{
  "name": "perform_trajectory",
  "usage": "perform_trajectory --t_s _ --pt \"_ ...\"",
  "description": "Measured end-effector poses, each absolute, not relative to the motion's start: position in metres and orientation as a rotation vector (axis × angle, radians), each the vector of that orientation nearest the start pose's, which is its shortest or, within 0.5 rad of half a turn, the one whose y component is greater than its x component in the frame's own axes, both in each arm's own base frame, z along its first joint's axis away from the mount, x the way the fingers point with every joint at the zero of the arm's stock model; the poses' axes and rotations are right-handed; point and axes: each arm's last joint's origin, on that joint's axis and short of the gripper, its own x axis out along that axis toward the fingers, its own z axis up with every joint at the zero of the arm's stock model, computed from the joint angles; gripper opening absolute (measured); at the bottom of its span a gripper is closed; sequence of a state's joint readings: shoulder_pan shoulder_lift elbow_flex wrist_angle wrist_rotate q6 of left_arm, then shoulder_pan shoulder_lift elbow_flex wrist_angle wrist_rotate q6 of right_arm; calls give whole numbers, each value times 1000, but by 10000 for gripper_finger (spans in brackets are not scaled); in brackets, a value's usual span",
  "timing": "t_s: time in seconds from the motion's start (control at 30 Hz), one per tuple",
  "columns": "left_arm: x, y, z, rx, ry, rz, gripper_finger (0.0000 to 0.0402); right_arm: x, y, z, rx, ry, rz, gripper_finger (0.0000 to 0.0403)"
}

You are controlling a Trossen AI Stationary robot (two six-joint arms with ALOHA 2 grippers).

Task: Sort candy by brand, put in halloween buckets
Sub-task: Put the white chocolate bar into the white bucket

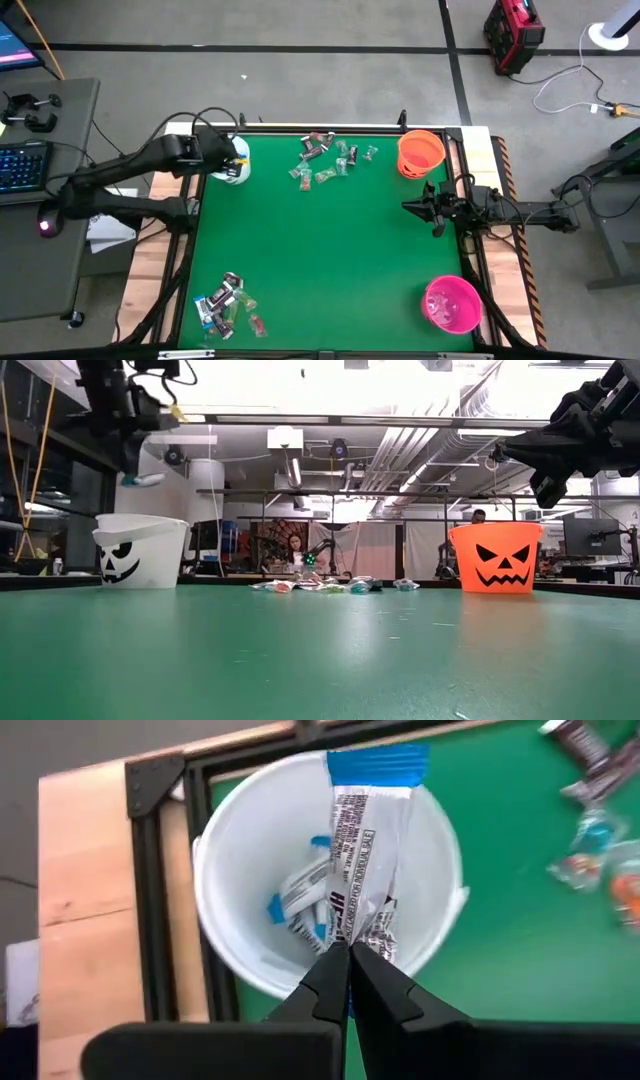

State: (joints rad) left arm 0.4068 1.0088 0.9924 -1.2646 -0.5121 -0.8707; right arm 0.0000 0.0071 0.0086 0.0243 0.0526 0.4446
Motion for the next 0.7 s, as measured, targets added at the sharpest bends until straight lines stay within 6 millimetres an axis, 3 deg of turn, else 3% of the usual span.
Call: perform_trajectory --t_s 0.2,0.47,0.57,0.7 --pt "135 77 276 -630 982 1284 33 98 -2 168 445 -38 -46 35" --pt "140 89 278 -596 924 1264 124 98 -2 168 445 -38 -46 35" --pt "143 88 278 -651 940 1156 152 98 -2 168 445 -37 -46 35" --pt "154 71 279 -810 985 840 174 98 -2 168 445 -37 -46 35"
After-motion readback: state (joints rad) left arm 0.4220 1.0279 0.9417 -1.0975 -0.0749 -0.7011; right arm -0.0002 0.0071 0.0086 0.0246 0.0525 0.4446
